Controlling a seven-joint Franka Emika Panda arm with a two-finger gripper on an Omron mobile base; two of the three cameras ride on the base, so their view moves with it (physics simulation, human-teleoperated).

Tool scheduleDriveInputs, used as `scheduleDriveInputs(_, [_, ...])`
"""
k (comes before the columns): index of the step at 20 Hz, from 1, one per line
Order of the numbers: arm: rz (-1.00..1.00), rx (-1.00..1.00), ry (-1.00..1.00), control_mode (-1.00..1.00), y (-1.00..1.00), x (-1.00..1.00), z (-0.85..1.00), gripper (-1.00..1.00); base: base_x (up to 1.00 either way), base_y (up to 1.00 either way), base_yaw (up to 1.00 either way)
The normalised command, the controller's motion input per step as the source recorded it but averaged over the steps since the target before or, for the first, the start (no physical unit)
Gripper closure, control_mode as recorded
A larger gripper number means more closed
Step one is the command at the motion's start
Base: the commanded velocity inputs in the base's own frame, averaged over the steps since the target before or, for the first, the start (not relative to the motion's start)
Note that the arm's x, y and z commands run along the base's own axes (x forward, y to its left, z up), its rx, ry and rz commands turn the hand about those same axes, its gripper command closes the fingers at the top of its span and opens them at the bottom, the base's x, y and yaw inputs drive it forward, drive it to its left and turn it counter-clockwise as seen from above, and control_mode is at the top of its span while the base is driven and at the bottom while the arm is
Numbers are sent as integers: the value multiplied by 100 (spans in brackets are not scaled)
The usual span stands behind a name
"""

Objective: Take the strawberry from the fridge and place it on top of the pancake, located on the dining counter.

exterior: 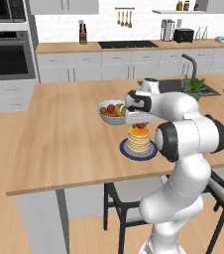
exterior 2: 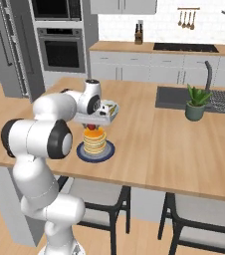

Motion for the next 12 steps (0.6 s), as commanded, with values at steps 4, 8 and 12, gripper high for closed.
scheduleDriveInputs(4, [0, -1, 0, -100, 0, 1, -16, 100, 0, 0, 0])
scheduleDriveInputs(8, [0, -1, 0, -100, 0, 0, -14, 100, 0, 0, 0])
scheduleDriveInputs(12, [0, -1, 0, -100, 0, 0, -17, 100, 0, 0, 0])
